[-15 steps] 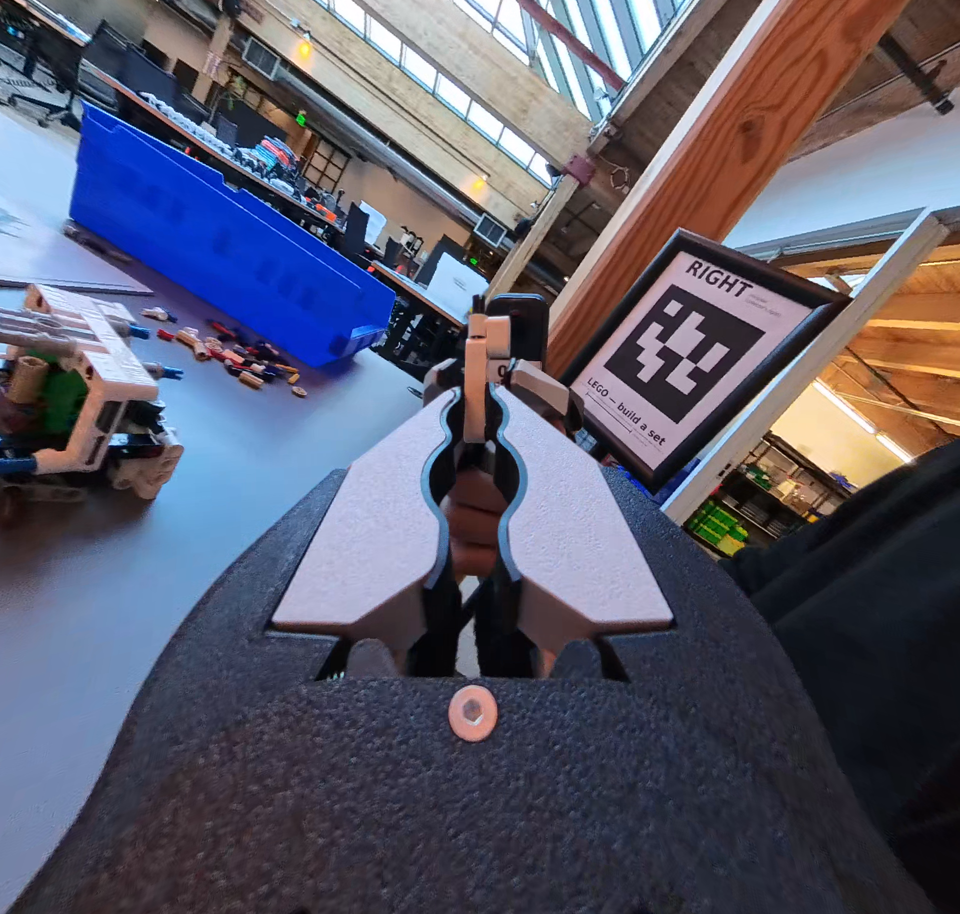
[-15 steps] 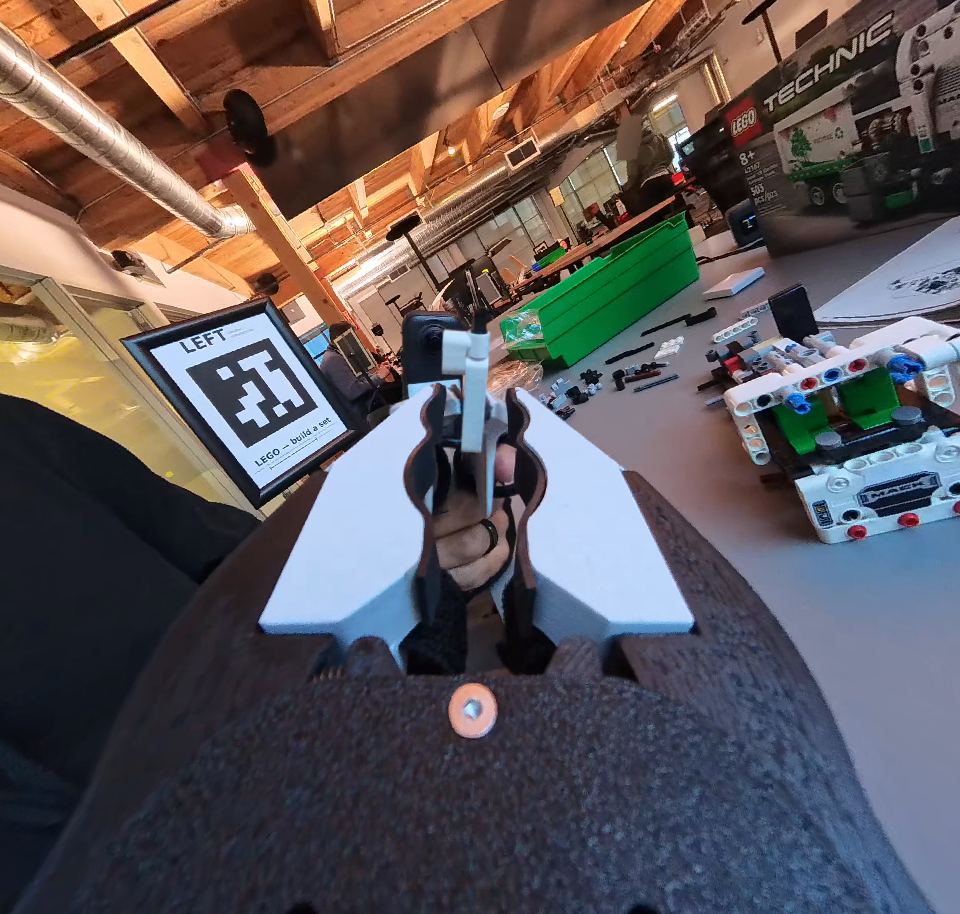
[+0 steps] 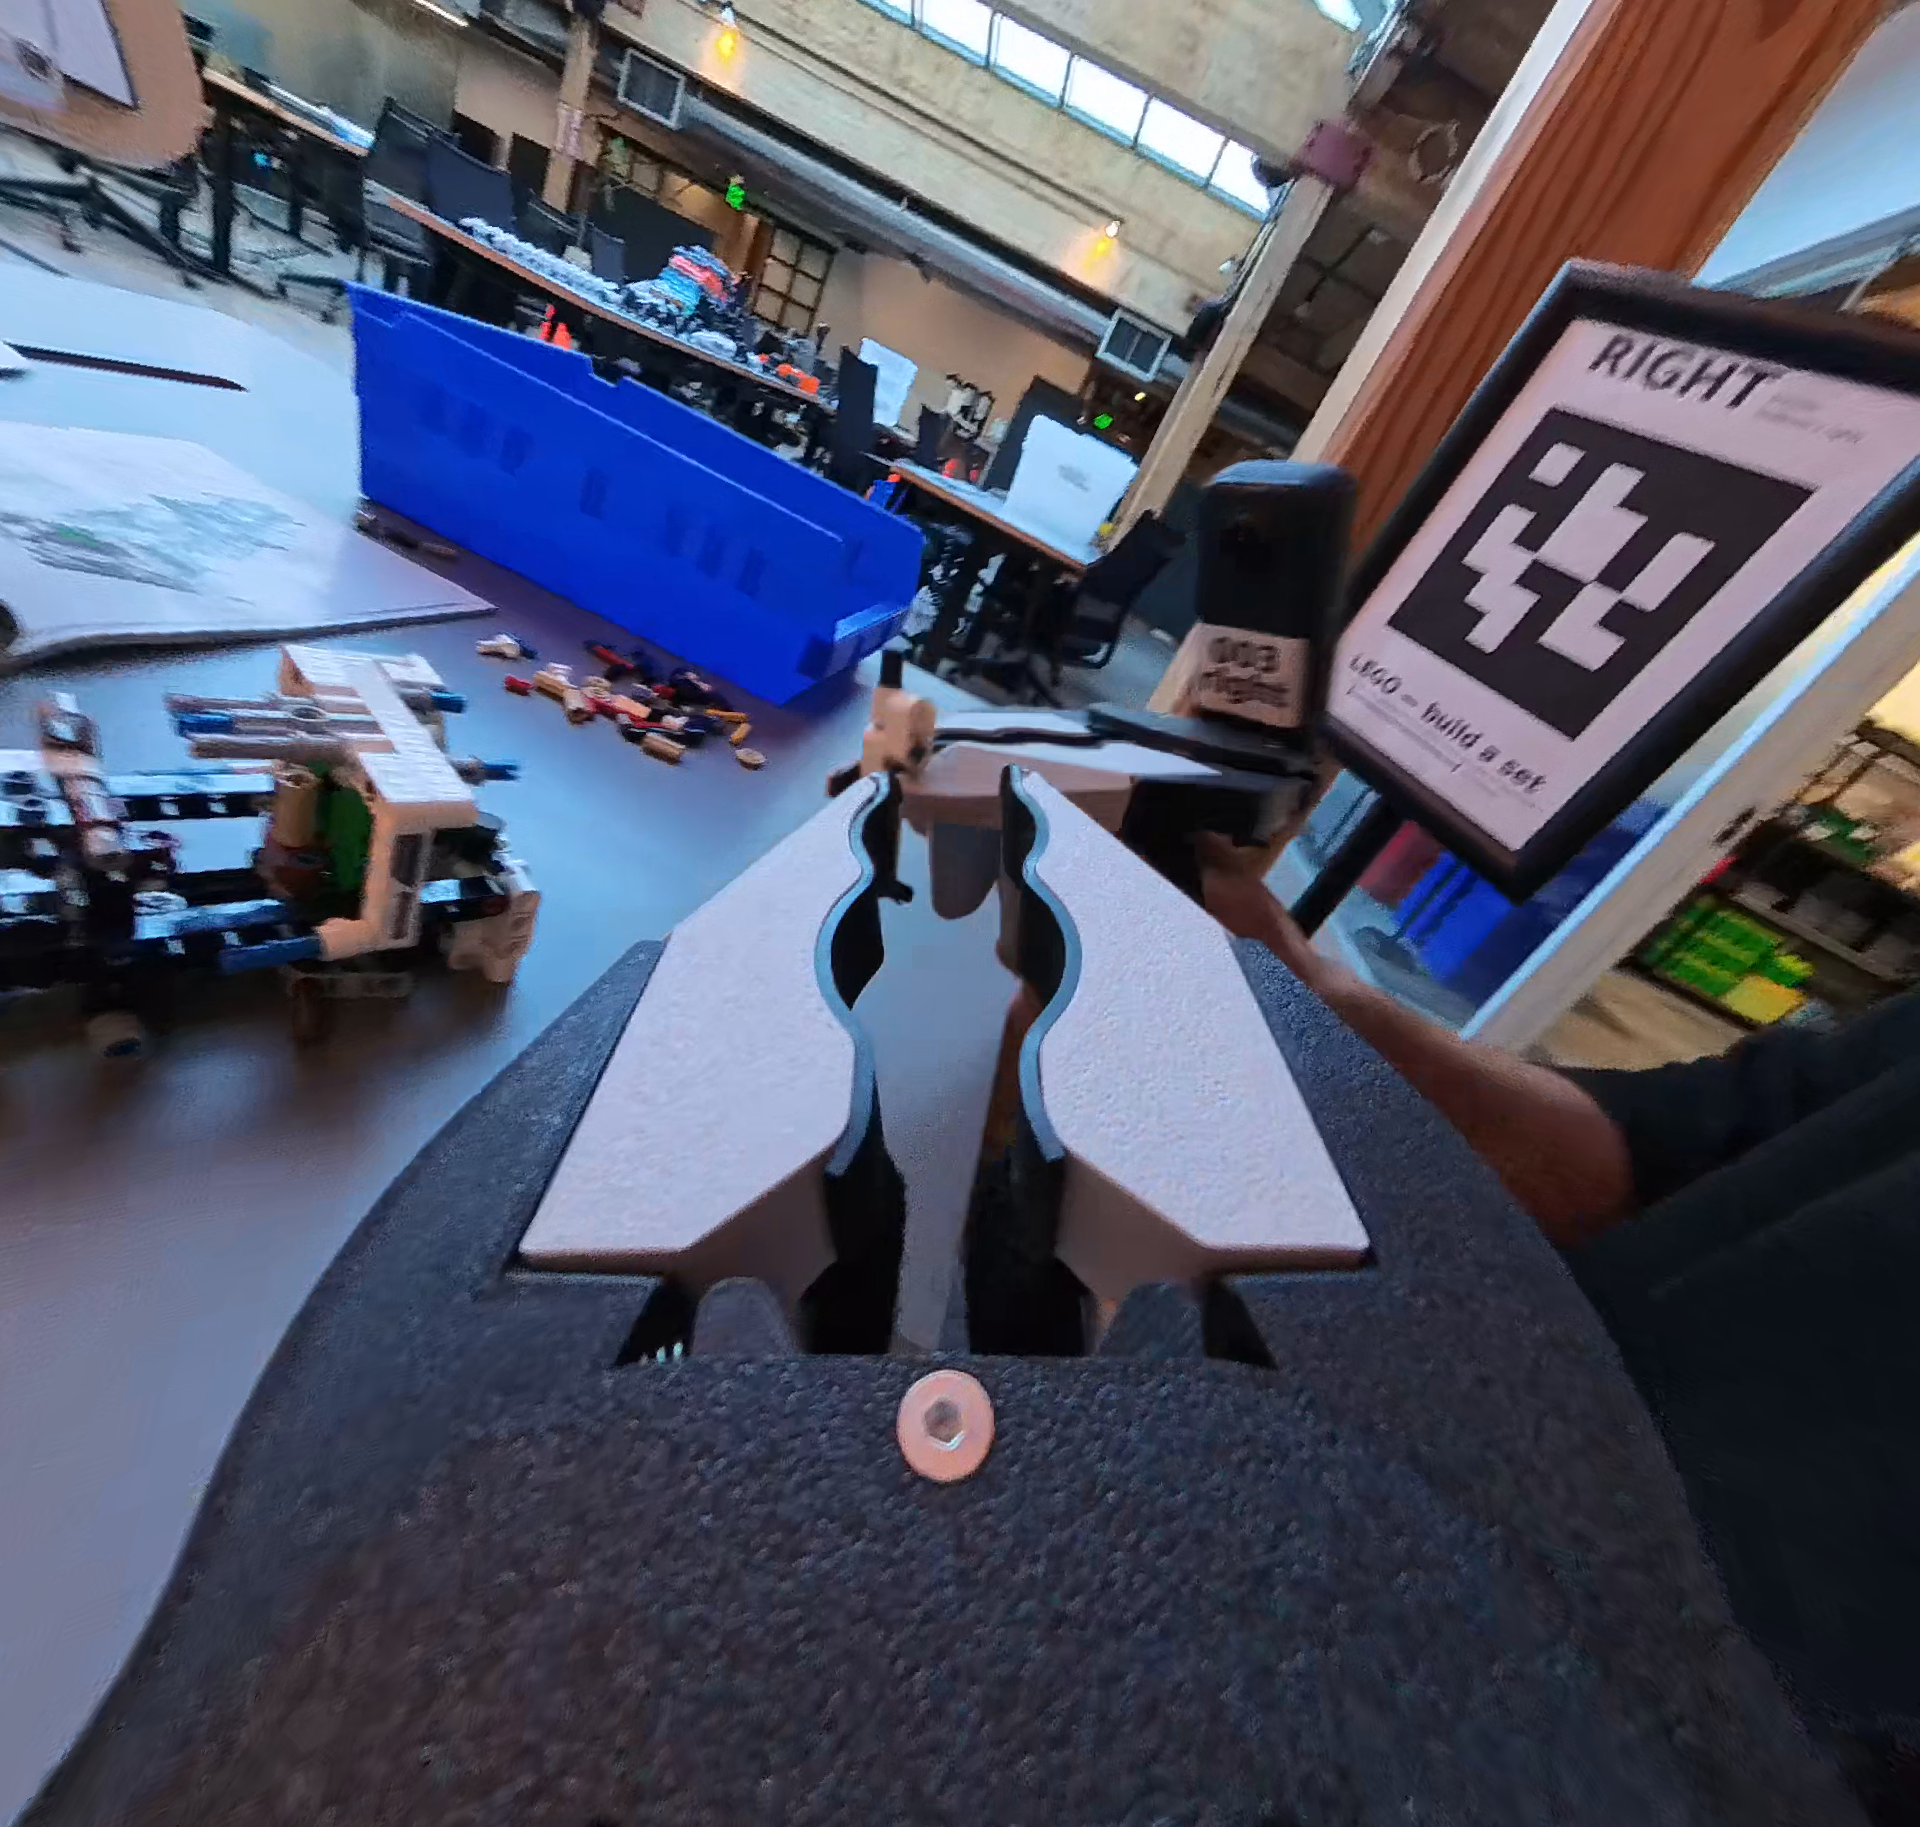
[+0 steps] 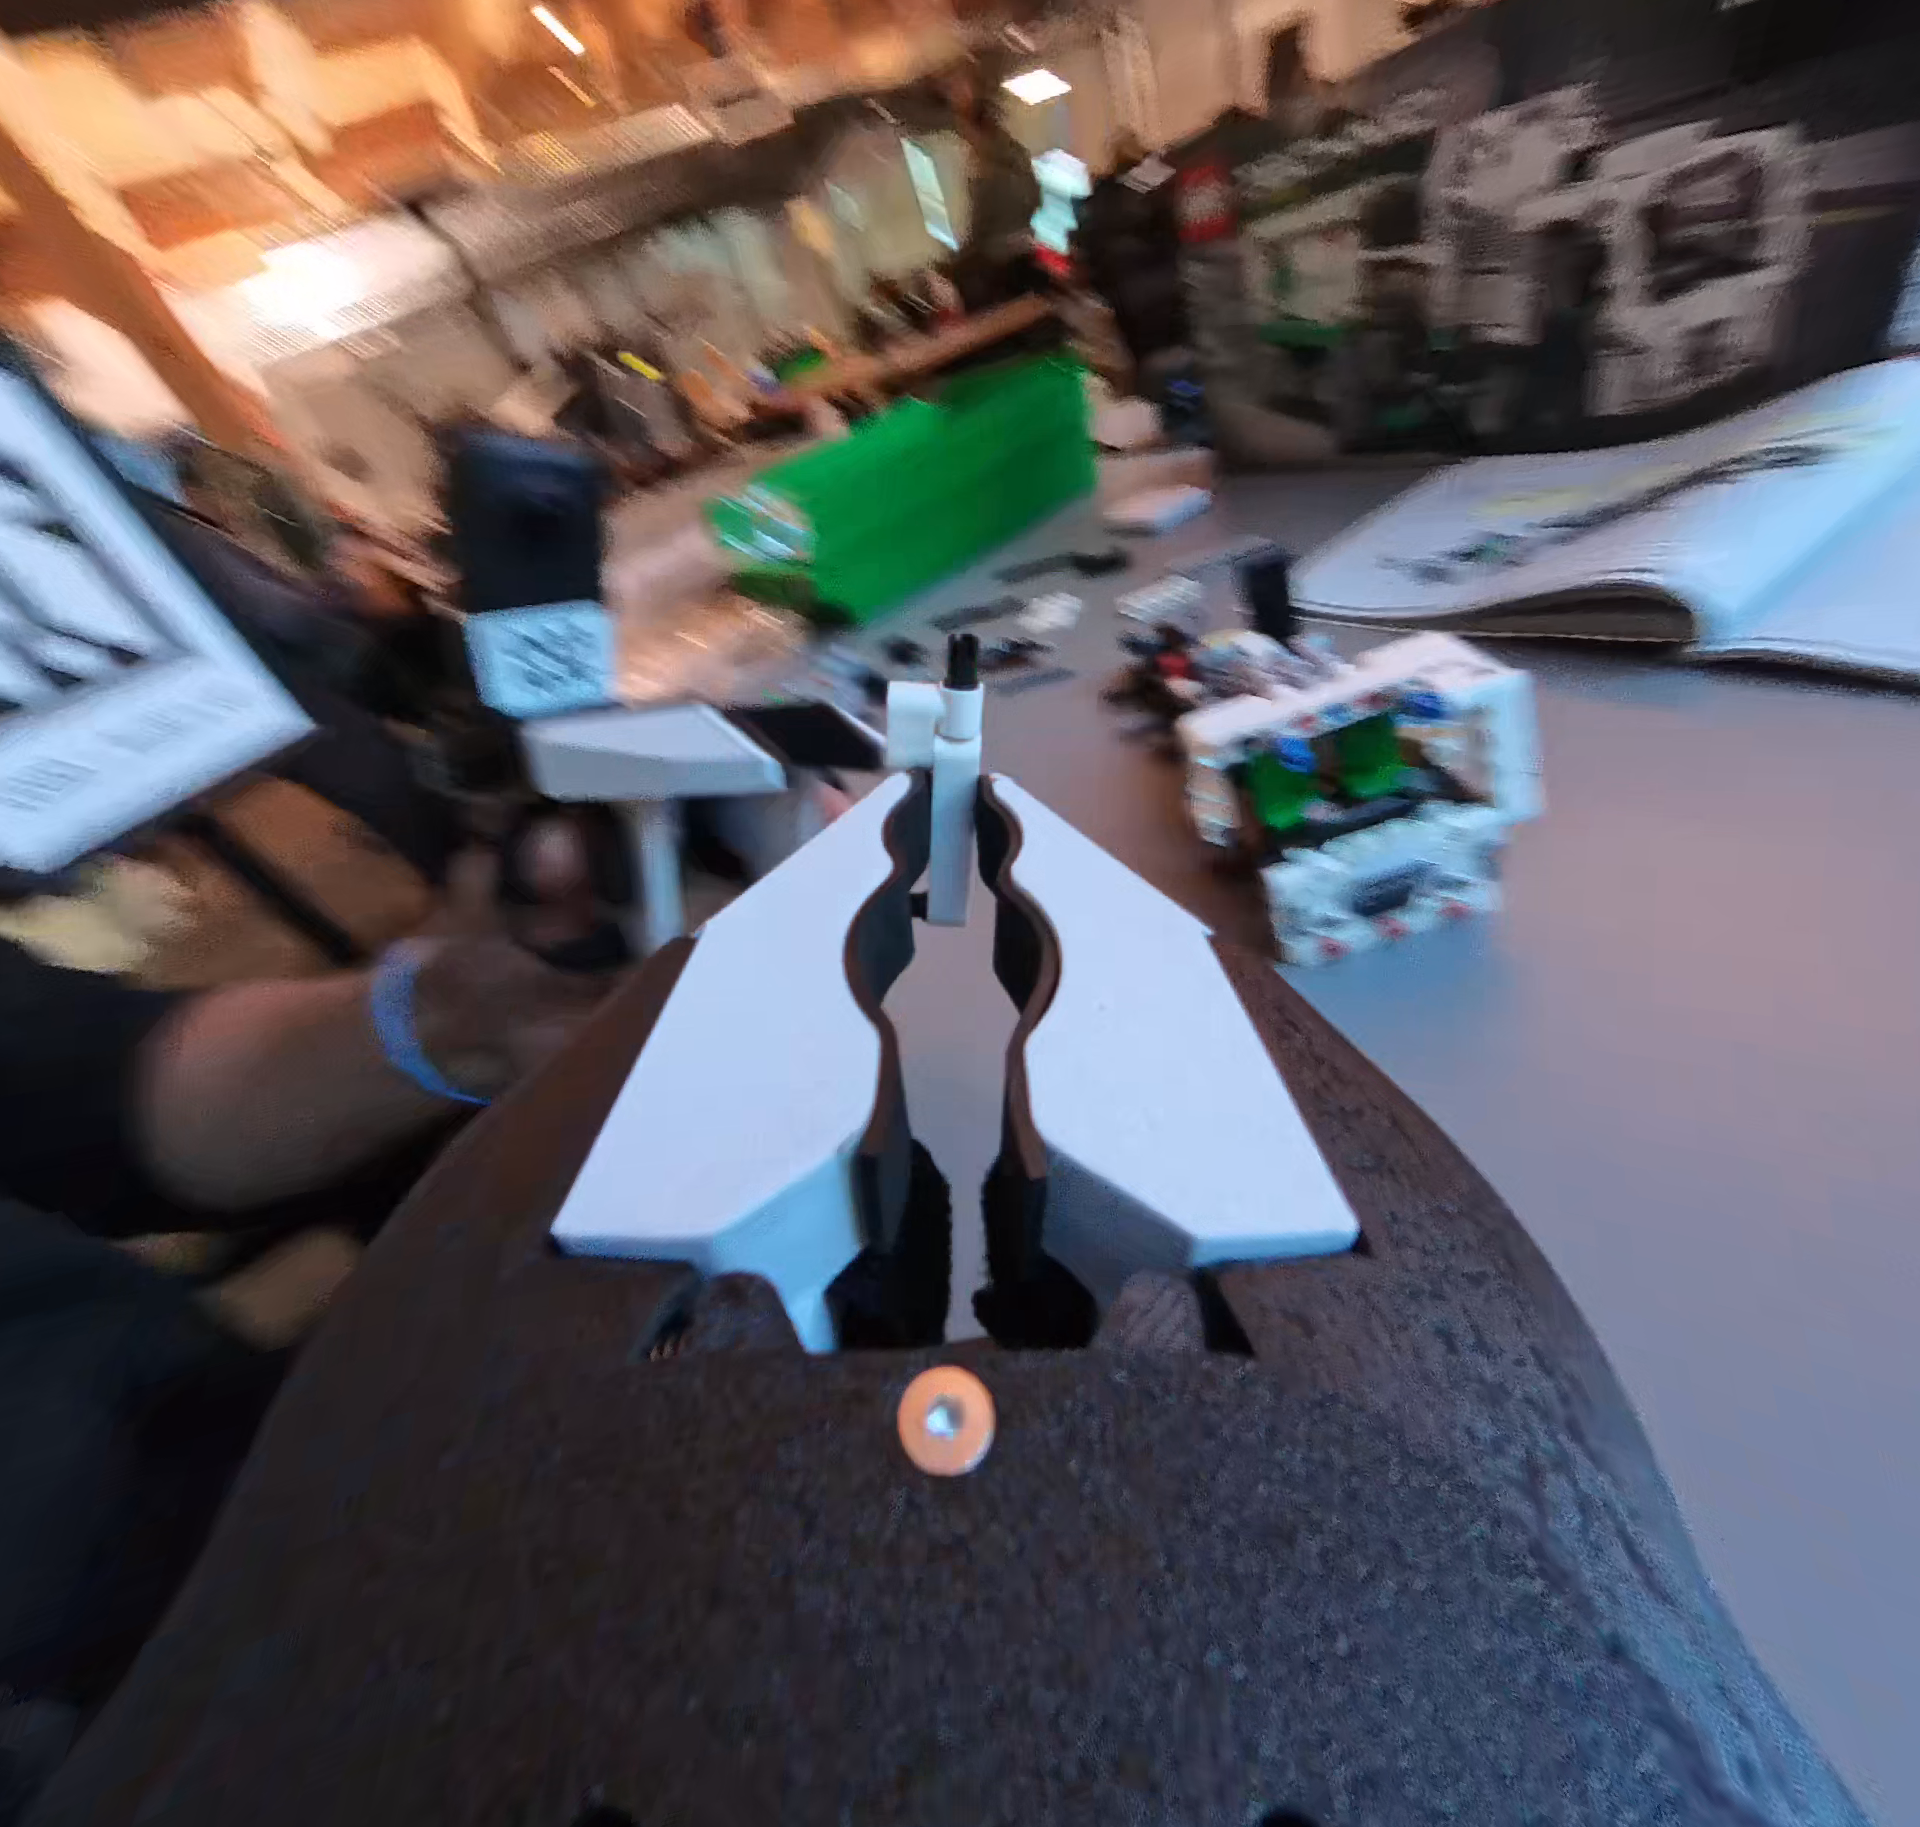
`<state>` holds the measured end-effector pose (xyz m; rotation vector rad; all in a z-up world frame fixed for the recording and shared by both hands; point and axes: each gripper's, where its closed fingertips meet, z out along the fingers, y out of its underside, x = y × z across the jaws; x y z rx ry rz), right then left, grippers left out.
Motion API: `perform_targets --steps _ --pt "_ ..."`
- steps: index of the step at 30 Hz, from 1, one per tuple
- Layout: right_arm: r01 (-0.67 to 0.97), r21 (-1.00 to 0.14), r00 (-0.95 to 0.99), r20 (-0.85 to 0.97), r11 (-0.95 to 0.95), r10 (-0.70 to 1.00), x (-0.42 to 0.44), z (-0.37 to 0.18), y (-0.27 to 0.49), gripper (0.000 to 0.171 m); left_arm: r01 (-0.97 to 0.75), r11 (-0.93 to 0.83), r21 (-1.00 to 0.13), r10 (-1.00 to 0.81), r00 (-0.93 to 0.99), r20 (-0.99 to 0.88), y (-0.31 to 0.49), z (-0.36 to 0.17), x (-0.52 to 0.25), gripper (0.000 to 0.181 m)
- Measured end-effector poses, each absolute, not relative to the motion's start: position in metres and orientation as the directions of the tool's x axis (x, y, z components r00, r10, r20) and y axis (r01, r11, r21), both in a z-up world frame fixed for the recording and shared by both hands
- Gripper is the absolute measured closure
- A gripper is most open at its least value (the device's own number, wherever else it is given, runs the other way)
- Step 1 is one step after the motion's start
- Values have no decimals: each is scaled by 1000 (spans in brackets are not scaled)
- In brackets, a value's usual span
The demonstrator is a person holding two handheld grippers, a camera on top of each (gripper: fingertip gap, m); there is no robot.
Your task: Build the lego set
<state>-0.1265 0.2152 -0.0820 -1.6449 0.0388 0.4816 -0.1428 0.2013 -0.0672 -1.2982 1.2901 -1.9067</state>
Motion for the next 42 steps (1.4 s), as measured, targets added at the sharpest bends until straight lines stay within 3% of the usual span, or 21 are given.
perform_targets --steps 3,6,13,16,21,25,29,32,36,42 --pt "-5 -972 999 -16 -233 46 -108 -103 218 164 -141 -374 -917 -834 -383 398 208 -70 -140 154" --pt "247 -928 966 259 -279 -8 -111 -106 219 164 -194 -314 -930 -848 -383 366 208 -70 -139 152" --pt "525 -809 839 544 -265 3 -126 -101 218 164 -350 -86 -933 -886 -401 233 207 -89 -140 156" --pt "595 -756 789 613 -274 22 -133 -103 218 164 -386 -8 -923 -872 -449 195 206 -95 -143 171" --pt "559 -790 826 555 -249 94 -143 -109 215 161 -361 148 -921 -822 -563 89 206 -99 -154 175" --pt "349 -914 919 289 -208 268 -161 -109 206 145 -278 200 -939 -719 -693 52 206 -85 -168 174" --pt "200 -960 922 116 -197 369 -170 -99 201 150 -239 260 -936 -657 -754 10 205 -77 -174 175" --pt "247 -948 930 173 -202 325 -164 -100 203 161 -206 305 -930 -645 -763 -43 203 -76 -173 174" --pt "243 -947 943 180 -209 281 -160 -100 205 162 -154 307 -939 -662 -744 -94 204 -75 -170 174" --pt "181 -955 982 162 -235 100 -146 -99 213 162 -38 406 -913 -770 -552 -319 215 -74 -151 174"
